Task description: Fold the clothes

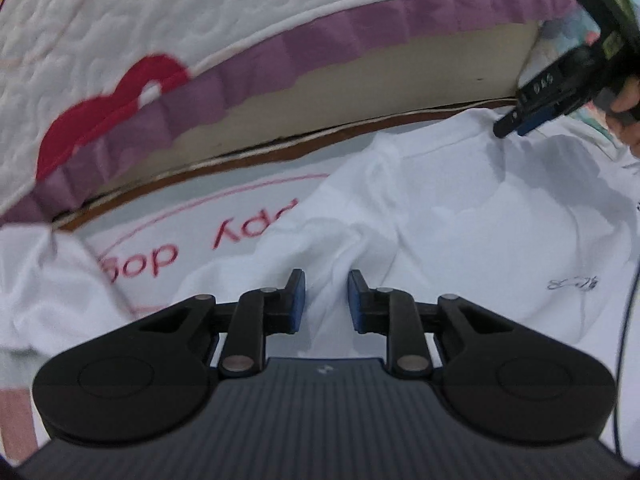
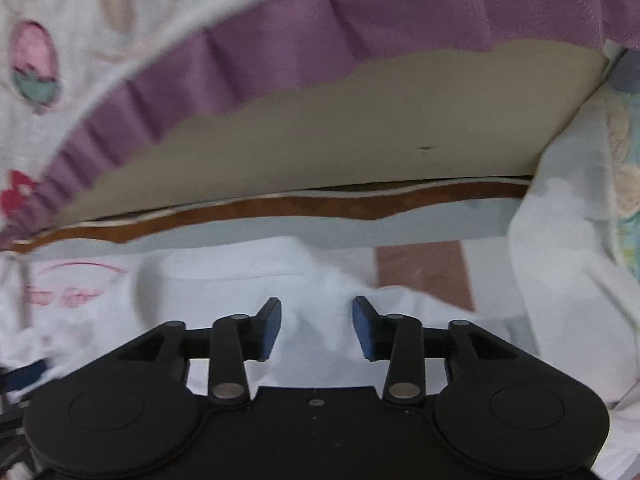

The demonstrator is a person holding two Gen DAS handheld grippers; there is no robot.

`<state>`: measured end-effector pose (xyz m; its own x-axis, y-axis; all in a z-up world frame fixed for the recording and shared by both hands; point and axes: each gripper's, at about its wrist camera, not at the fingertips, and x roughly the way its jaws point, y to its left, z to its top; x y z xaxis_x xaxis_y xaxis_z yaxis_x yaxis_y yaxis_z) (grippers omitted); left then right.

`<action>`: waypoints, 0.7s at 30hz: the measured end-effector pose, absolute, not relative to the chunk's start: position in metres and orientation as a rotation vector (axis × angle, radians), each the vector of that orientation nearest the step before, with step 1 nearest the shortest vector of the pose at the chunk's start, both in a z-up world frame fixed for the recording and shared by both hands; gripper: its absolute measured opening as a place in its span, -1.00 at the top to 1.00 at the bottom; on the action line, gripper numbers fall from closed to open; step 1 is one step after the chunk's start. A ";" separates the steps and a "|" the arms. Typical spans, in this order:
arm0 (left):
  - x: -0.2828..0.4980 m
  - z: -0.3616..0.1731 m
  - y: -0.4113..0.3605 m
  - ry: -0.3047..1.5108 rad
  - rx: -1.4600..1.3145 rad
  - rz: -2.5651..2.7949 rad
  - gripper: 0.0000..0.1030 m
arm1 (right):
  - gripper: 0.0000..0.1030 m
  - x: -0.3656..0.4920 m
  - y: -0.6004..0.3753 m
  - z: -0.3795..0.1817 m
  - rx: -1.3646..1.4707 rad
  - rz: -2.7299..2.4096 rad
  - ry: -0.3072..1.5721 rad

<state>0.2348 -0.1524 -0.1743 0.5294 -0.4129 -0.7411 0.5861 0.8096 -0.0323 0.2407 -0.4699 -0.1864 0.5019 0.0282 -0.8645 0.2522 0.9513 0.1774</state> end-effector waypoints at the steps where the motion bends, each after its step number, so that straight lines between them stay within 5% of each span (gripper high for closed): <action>1: 0.236 -0.174 -0.151 0.815 0.235 -0.604 0.55 | 0.08 0.243 -0.470 -0.190 0.285 -0.161 1.038; 3: 0.238 -0.174 -0.149 0.806 0.244 -0.607 0.52 | 0.28 0.246 -0.469 -0.198 0.258 -0.208 1.032; 4: 0.238 -0.173 -0.148 0.802 0.248 -0.609 0.51 | 0.79 0.247 -0.469 -0.198 0.250 -0.173 1.016; 10: 0.243 -0.171 -0.139 0.781 0.194 -0.598 0.44 | 0.79 0.240 -0.484 -0.159 0.244 -0.172 0.803; 19: 0.256 -0.187 -0.132 0.837 0.163 -0.645 -0.01 | 0.80 0.260 -0.485 -0.177 0.188 -0.198 0.851; 21: 0.260 -0.194 -0.132 0.864 0.124 -0.647 0.15 | 0.80 0.258 -0.487 -0.181 0.196 -0.202 0.853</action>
